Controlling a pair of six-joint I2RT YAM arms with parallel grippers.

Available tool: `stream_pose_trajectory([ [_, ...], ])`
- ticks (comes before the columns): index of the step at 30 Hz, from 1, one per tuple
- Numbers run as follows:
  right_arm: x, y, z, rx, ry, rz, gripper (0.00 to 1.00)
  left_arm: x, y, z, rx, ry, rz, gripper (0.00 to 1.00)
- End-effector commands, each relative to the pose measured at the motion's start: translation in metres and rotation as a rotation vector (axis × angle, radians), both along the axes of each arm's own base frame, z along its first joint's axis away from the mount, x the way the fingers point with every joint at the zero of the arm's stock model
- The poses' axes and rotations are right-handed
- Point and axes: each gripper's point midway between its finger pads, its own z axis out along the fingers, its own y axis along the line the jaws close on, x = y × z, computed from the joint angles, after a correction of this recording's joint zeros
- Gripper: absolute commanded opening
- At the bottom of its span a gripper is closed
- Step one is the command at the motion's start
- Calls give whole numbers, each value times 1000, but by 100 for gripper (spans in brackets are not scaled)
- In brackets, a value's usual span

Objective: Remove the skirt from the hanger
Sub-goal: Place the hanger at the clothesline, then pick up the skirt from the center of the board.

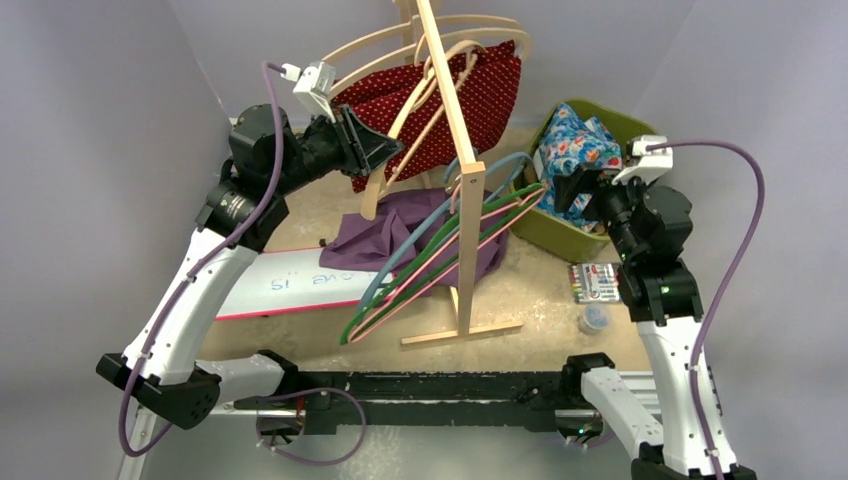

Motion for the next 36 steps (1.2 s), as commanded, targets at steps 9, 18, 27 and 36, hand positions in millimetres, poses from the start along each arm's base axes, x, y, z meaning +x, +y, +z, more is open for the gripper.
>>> stream_pose_trajectory([
  [9, 15, 28, -96, 149, 197, 90, 99, 7, 26, -26, 150, 5, 115, 19],
  [18, 30, 82, -155, 212, 340, 391, 99, 2, 52, -24, 200, 4, 223, 36],
  [27, 17, 120, -228, 305, 546, 545, 99, -10, 85, 1, 180, -73, 364, 45],
  [36, 38, 133, -290, 246, 667, 385, 99, -11, 99, 11, 133, -69, 446, 55],
])
